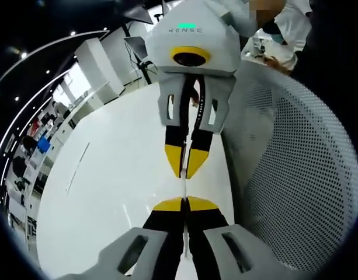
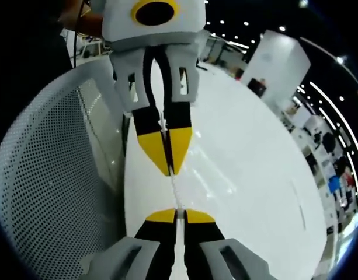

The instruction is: Open the resealable bag by pulling the two sides of the seal apart until the entire bag opening is separated and visibly accessible.

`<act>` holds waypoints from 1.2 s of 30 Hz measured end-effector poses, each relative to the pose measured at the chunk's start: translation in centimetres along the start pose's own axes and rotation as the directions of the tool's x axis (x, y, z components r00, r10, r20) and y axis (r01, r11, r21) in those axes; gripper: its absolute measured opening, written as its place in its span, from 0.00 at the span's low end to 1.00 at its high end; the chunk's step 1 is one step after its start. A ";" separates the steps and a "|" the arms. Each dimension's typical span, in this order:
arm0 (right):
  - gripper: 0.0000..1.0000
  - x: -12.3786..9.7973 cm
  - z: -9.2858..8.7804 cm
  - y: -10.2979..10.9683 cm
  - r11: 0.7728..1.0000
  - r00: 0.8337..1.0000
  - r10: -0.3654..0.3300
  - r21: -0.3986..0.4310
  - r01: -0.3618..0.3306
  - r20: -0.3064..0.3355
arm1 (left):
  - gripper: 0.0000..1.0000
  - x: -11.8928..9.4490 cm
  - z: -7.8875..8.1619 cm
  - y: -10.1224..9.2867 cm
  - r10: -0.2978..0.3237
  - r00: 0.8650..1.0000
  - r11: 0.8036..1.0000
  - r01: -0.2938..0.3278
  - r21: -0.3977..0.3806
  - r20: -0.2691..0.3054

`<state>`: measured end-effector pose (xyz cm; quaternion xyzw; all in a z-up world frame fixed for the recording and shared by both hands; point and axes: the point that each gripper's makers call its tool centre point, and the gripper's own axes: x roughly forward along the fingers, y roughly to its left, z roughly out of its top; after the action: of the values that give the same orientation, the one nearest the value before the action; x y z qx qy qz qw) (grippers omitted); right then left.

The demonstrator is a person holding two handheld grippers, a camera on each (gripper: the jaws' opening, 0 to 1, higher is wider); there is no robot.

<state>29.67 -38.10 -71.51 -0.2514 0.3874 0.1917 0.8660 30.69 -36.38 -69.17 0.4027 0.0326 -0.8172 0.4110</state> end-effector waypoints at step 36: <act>0.00 0.5 2.6 0.9 0.997 0.999 0.031 -0.066 -0.029 0.034 | 0.00 0.7 -0.4 -0.2 0.001 0.998 0.997 0.005 0.083 -0.068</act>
<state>30.96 -35.82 -70.68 -0.2703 0.3693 0.2215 0.8611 30.63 -36.53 -69.97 0.4470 0.0131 -0.8041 0.3916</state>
